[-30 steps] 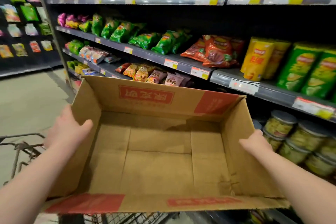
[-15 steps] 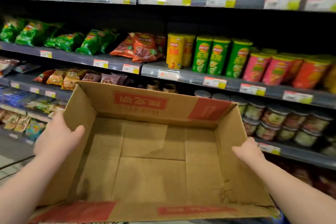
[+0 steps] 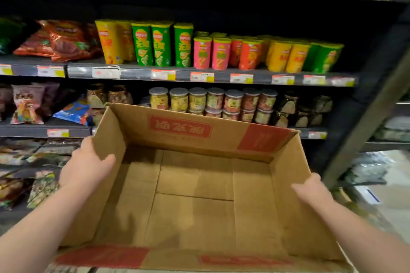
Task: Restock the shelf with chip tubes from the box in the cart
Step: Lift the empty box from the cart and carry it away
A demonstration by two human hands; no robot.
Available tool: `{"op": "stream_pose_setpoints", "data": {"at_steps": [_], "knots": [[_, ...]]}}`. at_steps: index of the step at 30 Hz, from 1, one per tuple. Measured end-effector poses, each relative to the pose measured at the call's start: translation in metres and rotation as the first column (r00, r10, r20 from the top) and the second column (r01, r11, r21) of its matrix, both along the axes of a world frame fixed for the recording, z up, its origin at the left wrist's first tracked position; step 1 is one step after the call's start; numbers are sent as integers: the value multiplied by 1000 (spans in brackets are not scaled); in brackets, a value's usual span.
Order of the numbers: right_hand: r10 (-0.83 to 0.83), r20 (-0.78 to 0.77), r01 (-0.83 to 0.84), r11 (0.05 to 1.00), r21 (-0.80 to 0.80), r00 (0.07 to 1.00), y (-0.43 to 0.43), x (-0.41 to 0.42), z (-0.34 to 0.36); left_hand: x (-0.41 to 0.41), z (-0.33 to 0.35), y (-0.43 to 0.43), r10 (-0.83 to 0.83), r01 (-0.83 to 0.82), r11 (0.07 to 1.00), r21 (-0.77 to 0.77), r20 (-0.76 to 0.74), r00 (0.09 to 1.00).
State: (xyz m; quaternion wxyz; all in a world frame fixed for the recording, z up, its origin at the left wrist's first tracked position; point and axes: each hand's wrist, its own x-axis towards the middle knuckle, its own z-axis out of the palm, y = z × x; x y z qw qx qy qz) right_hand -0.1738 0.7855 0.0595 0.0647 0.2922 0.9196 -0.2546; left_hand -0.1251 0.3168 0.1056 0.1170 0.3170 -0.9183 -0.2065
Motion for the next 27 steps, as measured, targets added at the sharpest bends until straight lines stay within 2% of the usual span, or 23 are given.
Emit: {"op": "stream_pose_setpoints", "data": {"at_steps": [8, 14, 21, 27], "knots": [[-196, 27, 196, 980, -29, 980, 157, 96, -11, 1, -14, 153, -228, 228, 974, 16, 38, 973], [-365, 20, 366, 930, -46, 931, 236, 169, -13, -6, -26, 249, -397, 396, 918, 26, 55, 916], [-557, 105, 565, 821, -74, 824, 315, 235, -45, -34, -33, 353, -556, 557, 830, 27, 122, 822], [-720, 128, 728, 684, -39, 683, 360, 279, -49, -71, -51, 455, -709, 714, 699, 30, 151, 689]]}}
